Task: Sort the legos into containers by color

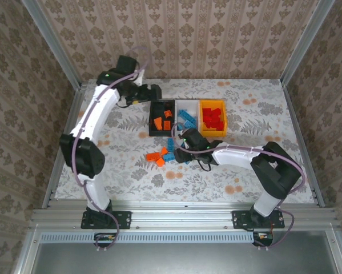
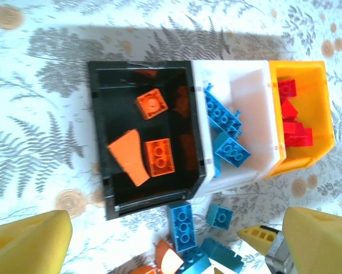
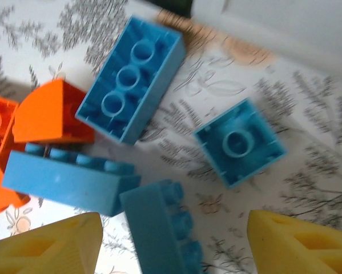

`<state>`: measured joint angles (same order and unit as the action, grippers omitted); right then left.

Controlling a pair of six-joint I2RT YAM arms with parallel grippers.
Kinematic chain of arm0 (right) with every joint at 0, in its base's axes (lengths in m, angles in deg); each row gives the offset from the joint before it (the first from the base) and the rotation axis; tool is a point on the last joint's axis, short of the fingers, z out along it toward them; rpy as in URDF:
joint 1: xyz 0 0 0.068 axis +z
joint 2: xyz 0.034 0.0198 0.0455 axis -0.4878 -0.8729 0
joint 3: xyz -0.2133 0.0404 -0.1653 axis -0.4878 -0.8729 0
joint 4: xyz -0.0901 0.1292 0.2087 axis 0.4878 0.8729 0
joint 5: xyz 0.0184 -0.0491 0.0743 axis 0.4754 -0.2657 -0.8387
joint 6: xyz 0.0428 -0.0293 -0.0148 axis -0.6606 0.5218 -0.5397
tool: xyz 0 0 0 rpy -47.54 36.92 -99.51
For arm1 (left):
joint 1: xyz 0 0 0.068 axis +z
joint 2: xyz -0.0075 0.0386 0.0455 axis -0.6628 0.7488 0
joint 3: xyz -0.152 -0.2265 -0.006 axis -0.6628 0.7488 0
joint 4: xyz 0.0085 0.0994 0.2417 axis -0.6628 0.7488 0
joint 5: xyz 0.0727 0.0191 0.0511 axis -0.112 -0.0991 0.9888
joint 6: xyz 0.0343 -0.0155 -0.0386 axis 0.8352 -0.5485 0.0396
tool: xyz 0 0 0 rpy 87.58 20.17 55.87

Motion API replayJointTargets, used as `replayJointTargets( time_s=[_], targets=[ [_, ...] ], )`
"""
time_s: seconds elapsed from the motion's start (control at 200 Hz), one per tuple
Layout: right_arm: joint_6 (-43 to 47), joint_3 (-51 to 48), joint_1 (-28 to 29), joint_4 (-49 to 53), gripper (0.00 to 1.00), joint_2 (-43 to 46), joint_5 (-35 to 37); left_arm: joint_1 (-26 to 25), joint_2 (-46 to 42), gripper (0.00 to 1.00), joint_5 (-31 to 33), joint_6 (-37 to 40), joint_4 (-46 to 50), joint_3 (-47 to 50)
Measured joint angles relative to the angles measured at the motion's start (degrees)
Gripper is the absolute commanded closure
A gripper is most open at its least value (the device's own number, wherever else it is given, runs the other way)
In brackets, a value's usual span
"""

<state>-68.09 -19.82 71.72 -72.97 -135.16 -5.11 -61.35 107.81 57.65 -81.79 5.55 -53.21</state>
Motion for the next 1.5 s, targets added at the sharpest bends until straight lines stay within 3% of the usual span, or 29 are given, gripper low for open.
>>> replayJointTargets(
  time_s=[0.09,0.235,0.485,0.63,0.8,0.975,1.185,1.28,1.34,1.41,1.5],
  targets=[
    [0.8,0.3,0.7,1.3,0.40,-0.4,-0.5,2.1,-2.1,0.04,-1.5,0.0,-1.9,5.6],
    [2.4,1.5,0.7,2.7,0.60,-2.2,-0.7,3.3,-2.5,0.04,-5.0,-0.7,-5.6,14.4],
    [3.5,2.0,0.9,4.2,0.75,-3.9,-0.1,3.4,-7.0,0.03,-7.7,-2.8,-10.3,20.4],
    [3.5,1.5,1.2,3.9,0.78,-2.8,-0.1,3.8,-11.2,0.03,-8.6,-5.4,-13.5,21.7],
    [0.5,0.1,1.2,3.8,0.78,4.6,1.4,5.7,-13.8,0.03,-9.9,-10.3,-18.2,26.3],
    [0.9,13.9,-2.2,8.3,0.80,2.3,7.4,7.6,-12.8,0.03,-12.0,-14.4,-21.2,28.8],
    [2.3,38.4,-9.5,14.1,0.78,-16.1,12.3,8.1,-9.9,0.04,-15.8,-18.0,-24.2,30.0],
    [2.2,44.9,-11.3,17.5,0.75,-22.9,13.4,8.1,-8.7,0.04,-16.7,-18.8,-24.8,30.1],
    [2.0,46.2,-11.9,19.4,0.67,-25.0,13.6,8.2,-8.4,0.04,-17.0,-19.1,-25.0,30.2],
    [1.7,46.4,-12.2,21.6,0.44,-25.8,13.5,8.3,-8.4,0.04,-17.4,-19.2,-25.1,30.2],
    [2.5,46.4,-11.9,22.2,0.38,-25.5,13.3,8.3,-8.4,0.04,-17.8,-19.4,-25.6,30.2]
  ],
)
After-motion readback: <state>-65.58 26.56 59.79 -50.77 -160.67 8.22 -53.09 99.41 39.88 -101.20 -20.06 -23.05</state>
